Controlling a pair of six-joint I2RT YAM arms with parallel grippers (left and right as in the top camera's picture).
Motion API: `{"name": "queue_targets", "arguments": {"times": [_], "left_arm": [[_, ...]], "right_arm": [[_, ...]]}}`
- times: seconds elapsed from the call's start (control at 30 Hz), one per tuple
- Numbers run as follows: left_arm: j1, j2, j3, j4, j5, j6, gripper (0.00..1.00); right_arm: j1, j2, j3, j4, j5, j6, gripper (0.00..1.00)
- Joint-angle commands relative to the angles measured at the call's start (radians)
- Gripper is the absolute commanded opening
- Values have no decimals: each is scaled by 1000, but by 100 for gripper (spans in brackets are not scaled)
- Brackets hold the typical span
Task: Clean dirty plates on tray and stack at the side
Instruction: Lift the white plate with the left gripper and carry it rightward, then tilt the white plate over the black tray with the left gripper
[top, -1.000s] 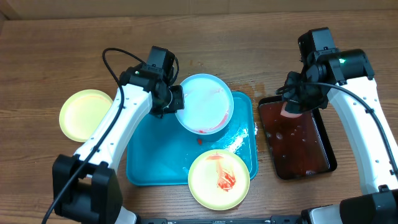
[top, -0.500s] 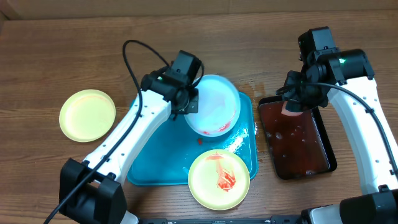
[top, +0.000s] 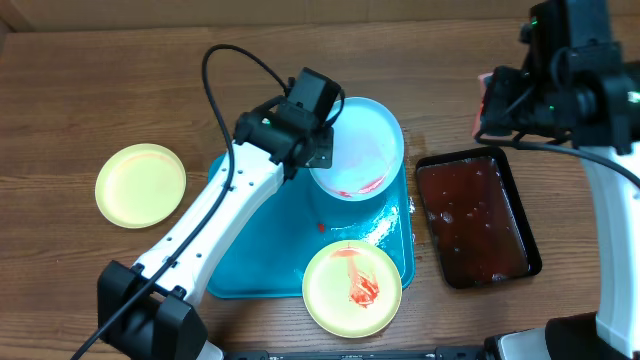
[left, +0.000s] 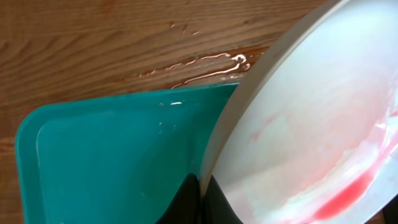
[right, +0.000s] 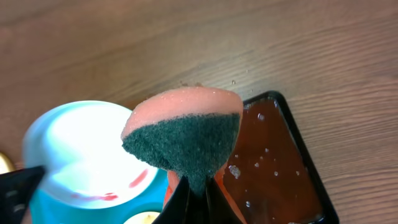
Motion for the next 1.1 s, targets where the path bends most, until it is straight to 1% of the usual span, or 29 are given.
{"name": "queue_targets", "arguments": {"times": [0.0, 0.07, 0.17, 0.33, 0.37, 0.47, 0.53, 0.77, 0.83, 1.07], "left_arm": [[-49, 69, 61, 13, -14, 20, 4], [-74, 124, 105, 9, -14, 23, 4], [-105, 201, 184, 2, -14, 30, 4], [-160, 334, 363, -28, -20, 54, 4], [-177, 366, 411, -37, -40, 60, 4], [-205, 405, 480, -41, -57, 80, 4], [-230, 426, 517, -42, -104, 97, 4], [-341, 450, 547, -7, -360, 214, 4], [-367, 450, 547, 2, -418, 224, 4], [-386, 450, 547, 20, -468, 233, 4]], "right_arm": [[-3, -11, 114, -39, 10, -6, 4], [-3, -13, 169, -72, 3, -3, 4], [-3, -43, 176, -72, -31, -3, 4], [-3, -94, 175, -72, -33, -3, 4], [-3, -108, 175, -72, -32, -3, 4], [-3, -120, 175, -72, -32, -3, 4], [-3, -126, 175, -72, -32, -3, 4], [-3, -129, 175, -72, -32, -3, 4], [-3, -129, 175, -72, -32, -3, 4], [-3, -129, 175, -72, -32, -3, 4]]}}
